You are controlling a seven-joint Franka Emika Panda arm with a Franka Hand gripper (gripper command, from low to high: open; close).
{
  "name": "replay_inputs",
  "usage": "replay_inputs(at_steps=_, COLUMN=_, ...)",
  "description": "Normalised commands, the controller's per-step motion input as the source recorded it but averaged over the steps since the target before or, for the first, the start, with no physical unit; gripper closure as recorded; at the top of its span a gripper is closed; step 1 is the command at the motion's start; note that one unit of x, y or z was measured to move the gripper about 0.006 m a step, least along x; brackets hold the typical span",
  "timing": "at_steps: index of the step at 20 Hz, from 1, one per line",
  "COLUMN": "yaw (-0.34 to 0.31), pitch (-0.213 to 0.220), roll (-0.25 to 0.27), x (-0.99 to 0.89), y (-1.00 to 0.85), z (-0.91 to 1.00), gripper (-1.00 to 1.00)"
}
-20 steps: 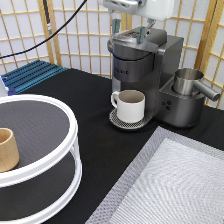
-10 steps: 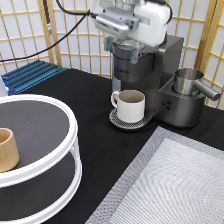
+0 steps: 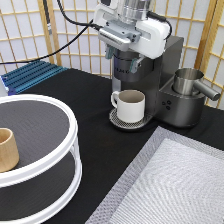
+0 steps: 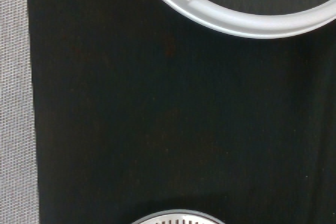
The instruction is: Make coffee
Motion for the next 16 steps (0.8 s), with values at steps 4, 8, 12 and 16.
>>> replay_inputs(at_steps=4, yaw=0.000, pitch=-0.113, roll=0.000, x=-0.31, y=-0.07, z=-0.43, gripper=-1.00)
replay_inputs(at_steps=8, yaw=0.000, pitch=-0.125, roll=0.000, x=-0.37, y=-0.04, z=-0.32, gripper=-1.00)
replay_inputs(at_steps=12, yaw=0.001, pitch=-0.103, roll=-0.004, x=-0.39, y=0.01, z=0.06, gripper=-1.00)
replay_inputs(at_steps=16, yaw=0.007, pitch=-0.102, roll=0.000, x=-0.27, y=-0.03, z=0.17, gripper=-1.00)
